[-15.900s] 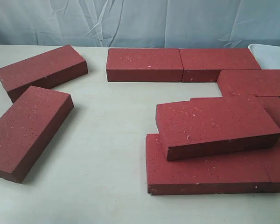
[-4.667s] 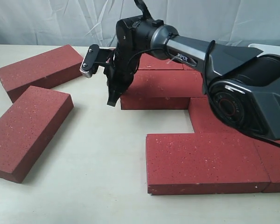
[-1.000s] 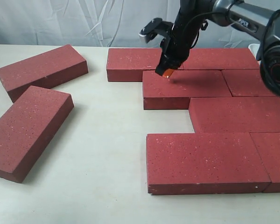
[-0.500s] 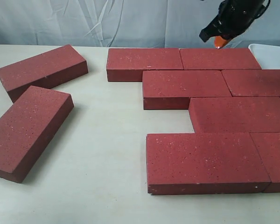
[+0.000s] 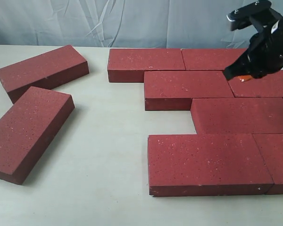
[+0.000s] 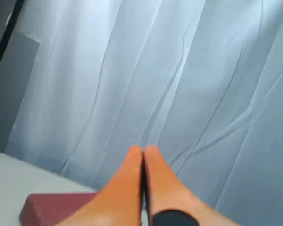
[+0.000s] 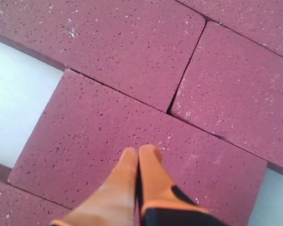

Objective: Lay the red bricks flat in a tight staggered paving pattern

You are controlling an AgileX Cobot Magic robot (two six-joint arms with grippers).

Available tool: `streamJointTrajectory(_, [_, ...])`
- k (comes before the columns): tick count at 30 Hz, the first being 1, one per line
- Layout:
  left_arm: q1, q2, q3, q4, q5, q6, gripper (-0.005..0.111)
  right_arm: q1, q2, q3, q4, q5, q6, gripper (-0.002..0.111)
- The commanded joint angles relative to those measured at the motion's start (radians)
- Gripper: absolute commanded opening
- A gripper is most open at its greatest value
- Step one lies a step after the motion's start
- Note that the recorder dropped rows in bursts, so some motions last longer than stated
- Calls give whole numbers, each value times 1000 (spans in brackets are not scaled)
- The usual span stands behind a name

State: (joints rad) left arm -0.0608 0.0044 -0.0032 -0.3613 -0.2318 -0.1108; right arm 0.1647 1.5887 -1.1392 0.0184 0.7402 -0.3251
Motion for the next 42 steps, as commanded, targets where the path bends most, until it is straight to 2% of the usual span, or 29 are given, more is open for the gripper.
streamJointTrajectory(1, [-2,-4,-19,40,-170,-233,1,-28,-134,132,-11,-185,62,-1])
streamJointTrajectory(3, [-2,-4,-74,148,-152,-283,1,-33,-187,177,-9,-235,71,-1])
streamJointTrajectory(5, [-2,17,-154,232,-61,-273,1,-35,-236,224,-9,-267,75,-1])
streamJointTrajectory(6, [-2,89,-251,308,52,-272,1,-35,-269,254,-9,-292,75,-1])
streamJointTrajectory(12, [-2,400,-548,529,488,-266,1,-35,-292,279,-9,-308,75,-1])
streamJointTrajectory(14, [-2,519,-643,540,648,-166,1,-35,-292,279,-9,-310,75,-1])
streamJointTrajectory(17, [-2,681,-744,466,887,76,1,-35,-292,279,-7,-310,75,-1])
streamJointTrajectory(19, [-2,777,-777,410,985,171,1,-35,-292,279,-7,-310,75,-1])
streamJointTrajectory(21, [-2,870,-789,344,1007,247,7,-35,-292,279,-7,-310,75,-1])
streamJointTrajectory(22, [-2,914,-791,318,1010,280,14,-35,-292,279,-7,-310,75,-1])
streamJointTrajectory(23, [-2,955,-791,294,1010,312,26,-35,-292,279,-7,-310,75,-1])
streamJointTrajectory(26, [-2,1072,-791,237,996,365,76,-35,-292,279,-7,-310,75,-1])
streamJointTrajectory(28, [-2,1133,-791,235,983,371,92,-35,-292,279,-1,-308,75,-1])
streamJointTrajectory(36, [0,1332,-807,253,871,494,83,-35,-292,279,11,-308,75,-1])
streamJointTrajectory(39, [62,1396,-870,327,898,454,71,-35,-292,279,11,-308,75,-1])
streamJointTrajectory(42, [152,1464,-940,253,996,535,70,-35,-292,279,11,-310,75,-1])
